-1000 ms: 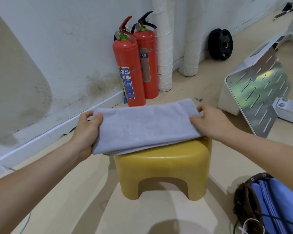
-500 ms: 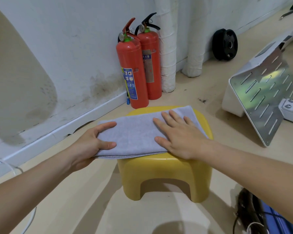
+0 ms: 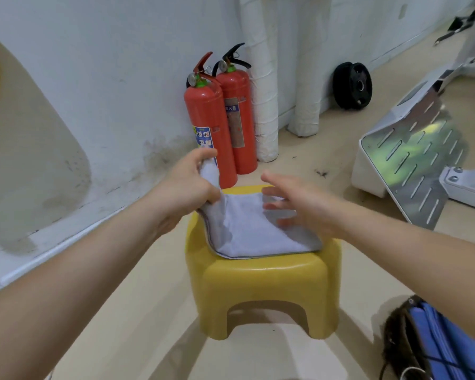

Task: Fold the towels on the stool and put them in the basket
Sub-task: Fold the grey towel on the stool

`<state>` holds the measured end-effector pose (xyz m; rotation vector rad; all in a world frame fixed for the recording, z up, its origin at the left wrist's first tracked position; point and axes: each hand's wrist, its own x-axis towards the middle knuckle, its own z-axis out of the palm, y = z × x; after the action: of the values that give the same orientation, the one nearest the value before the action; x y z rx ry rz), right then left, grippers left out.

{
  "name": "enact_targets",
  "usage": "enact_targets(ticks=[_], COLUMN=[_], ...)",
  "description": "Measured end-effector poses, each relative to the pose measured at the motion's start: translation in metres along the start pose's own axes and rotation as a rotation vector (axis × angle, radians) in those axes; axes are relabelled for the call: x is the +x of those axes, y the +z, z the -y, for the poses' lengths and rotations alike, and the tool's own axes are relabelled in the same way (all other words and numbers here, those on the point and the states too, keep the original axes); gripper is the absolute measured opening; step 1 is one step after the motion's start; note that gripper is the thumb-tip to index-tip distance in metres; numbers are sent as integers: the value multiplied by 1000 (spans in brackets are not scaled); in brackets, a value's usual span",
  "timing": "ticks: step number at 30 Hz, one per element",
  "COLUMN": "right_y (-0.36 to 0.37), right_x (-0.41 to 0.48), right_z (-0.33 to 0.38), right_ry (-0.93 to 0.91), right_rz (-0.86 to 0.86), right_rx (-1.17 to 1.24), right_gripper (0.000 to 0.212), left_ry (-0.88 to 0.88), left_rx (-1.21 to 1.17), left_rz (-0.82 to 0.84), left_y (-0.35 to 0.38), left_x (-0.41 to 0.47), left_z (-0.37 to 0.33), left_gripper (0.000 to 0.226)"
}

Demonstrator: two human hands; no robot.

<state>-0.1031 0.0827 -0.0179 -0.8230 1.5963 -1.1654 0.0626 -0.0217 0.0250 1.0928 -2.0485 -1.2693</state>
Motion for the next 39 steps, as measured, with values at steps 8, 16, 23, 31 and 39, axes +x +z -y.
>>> enact_targets(ticks=[8, 16, 23, 31, 39], right_y=[-37, -35, -27, -50, -47], right_x=[-1, 12, 22, 18, 23], right_z=[-12, -24, -28, -28, -41], right_ry=[110, 50, 21, 5, -147], right_rz=[-152, -226, -215, -222, -326], right_rx=[201, 56, 57, -18, -495], right_gripper=[10, 47, 48, 47, 48], left_ry=[388, 613, 648, 655, 648], left_rx=[400, 824, 846, 1167, 1162], left_rz=[217, 184, 222, 98, 242], left_y=[115, 106, 99, 84, 82], left_x=[-14, -21, -26, -28, -25], left_z=[7, 47, 48, 43, 53], left_gripper=[88, 69, 67, 62, 61])
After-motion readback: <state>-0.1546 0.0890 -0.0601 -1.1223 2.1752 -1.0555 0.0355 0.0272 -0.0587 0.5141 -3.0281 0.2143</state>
